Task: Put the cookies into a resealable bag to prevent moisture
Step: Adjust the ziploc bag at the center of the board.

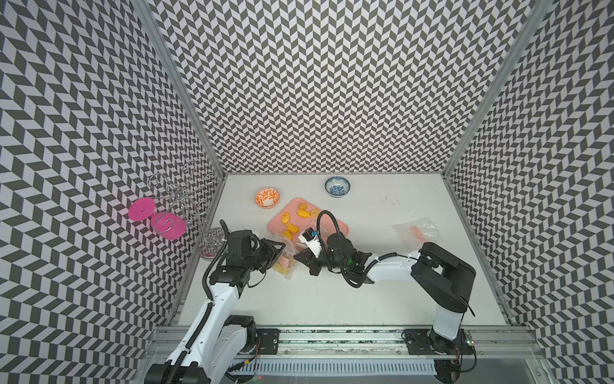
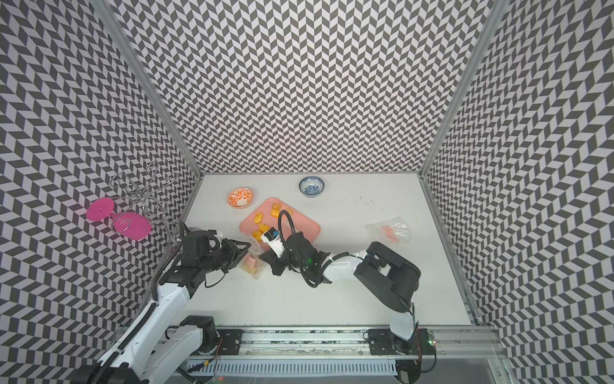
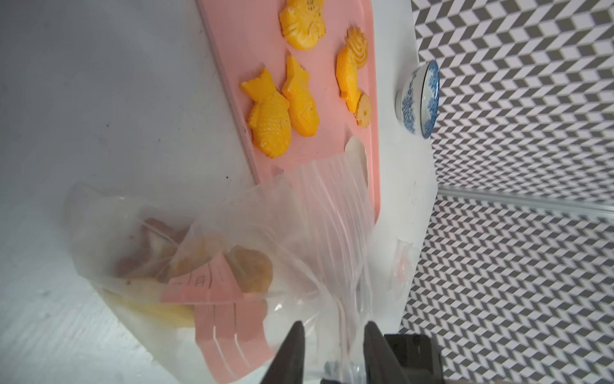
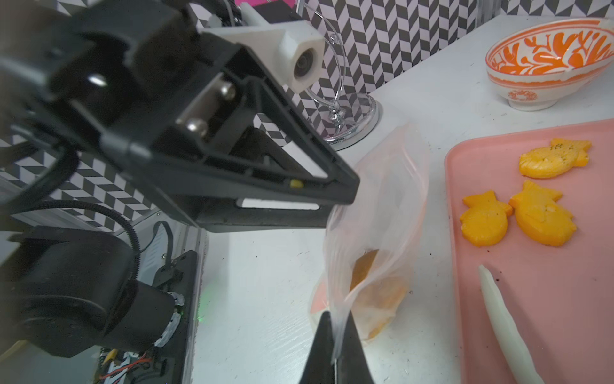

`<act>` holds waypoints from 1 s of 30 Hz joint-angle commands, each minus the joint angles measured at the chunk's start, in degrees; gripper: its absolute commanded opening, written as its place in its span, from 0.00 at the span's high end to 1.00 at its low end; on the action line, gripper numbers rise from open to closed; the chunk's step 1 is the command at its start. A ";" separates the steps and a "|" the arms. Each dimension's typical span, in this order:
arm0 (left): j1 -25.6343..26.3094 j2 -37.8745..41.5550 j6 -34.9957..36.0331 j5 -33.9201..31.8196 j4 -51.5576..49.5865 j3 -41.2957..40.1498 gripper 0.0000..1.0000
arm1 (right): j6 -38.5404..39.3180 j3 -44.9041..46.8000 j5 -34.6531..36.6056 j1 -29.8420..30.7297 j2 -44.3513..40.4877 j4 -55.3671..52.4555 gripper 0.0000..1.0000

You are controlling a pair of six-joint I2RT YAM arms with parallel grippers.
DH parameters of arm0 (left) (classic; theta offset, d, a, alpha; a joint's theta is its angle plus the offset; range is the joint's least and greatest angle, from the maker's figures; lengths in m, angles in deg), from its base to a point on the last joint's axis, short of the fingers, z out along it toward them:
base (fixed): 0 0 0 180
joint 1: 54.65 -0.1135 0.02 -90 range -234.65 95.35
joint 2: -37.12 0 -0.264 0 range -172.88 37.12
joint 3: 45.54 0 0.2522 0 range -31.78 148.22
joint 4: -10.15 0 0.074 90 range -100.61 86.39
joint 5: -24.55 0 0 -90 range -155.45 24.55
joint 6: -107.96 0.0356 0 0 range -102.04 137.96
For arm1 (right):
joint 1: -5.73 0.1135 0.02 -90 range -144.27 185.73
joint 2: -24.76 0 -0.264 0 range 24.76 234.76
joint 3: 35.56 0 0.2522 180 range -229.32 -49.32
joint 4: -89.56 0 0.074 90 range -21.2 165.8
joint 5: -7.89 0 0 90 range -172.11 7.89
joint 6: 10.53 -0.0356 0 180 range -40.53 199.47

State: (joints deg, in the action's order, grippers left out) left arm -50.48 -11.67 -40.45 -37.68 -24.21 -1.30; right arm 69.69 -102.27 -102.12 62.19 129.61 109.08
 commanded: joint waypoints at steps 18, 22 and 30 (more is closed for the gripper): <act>4.35 2.55 79.69 23.45 1.88 10.33 0.33 | 49.06 -2.60 -14.84 -6.78 -20.98 -54.61 0.98; 8.30 -6.29 92.72 25.11 -4.77 13.82 0.30 | 52.46 -2.09 -15.66 -10.50 -23.08 -55.98 0.97; 24.03 -14.02 96.76 16.58 -3.44 13.63 0.25 | 51.66 -2.41 -25.04 -15.88 -21.62 -58.84 0.96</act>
State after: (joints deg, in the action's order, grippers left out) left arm -28.50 -24.48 49.99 -18.66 -26.50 12.19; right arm 119.61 -103.83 -121.63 47.40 107.80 51.09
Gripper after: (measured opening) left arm 0.754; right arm 0.047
